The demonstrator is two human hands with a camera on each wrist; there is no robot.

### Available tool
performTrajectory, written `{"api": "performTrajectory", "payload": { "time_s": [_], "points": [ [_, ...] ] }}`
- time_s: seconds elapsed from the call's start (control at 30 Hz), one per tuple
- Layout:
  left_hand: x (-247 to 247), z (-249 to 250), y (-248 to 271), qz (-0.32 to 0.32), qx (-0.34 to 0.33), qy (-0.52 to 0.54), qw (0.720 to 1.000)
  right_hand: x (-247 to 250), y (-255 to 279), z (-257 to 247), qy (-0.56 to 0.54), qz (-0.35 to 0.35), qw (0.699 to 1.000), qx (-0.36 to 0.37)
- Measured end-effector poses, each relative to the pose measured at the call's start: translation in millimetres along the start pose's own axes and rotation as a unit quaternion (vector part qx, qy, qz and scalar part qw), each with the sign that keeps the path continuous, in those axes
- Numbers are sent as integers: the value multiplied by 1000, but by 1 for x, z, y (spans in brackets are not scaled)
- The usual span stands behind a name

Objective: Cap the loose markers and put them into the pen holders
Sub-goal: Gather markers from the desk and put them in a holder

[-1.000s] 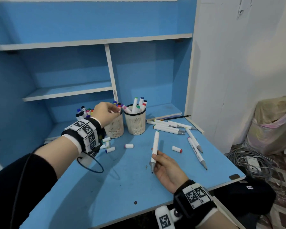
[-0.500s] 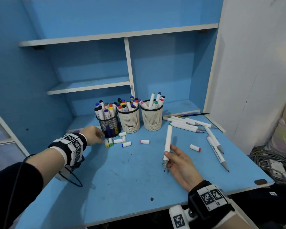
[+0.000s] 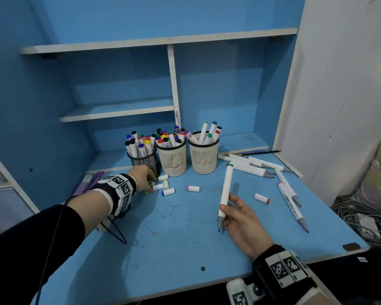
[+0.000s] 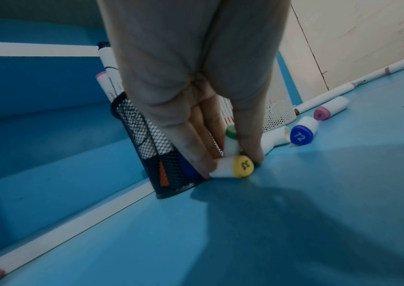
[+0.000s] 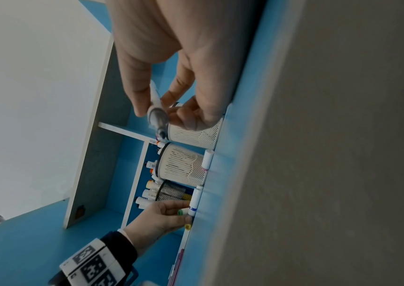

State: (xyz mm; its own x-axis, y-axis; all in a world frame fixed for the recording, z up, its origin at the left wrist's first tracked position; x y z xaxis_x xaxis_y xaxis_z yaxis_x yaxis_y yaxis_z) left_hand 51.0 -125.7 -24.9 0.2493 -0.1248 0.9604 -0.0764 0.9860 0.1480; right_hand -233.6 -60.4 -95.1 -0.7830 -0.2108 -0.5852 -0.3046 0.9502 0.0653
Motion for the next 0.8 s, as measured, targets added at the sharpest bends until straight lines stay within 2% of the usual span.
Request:
{"api": "performTrajectory", "payload": {
  "time_s": [0.3,0.8],
  "points": [
    [1,25,-14,23,-45,27,998,1,-1,2,-6,-15,1000,-4],
    [-4,44,-28,-36,-56,-65,996,-3,0,0,-11,-4,1000,-7]
  ]
}}
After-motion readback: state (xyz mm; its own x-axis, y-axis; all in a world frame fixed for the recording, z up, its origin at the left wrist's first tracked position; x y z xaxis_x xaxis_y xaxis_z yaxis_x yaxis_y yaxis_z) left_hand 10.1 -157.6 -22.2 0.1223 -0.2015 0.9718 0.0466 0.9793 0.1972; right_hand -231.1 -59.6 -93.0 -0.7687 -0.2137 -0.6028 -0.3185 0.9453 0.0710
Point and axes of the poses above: each hand's wrist, its own y-axis away from the middle knuckle, its own x-axis out of the back of the hand, z = x × y, the point moved 3 cm from there along -y, towards the middle knuckle, and after that the axes turned 6 degrees about y, right-handed, at the moved point
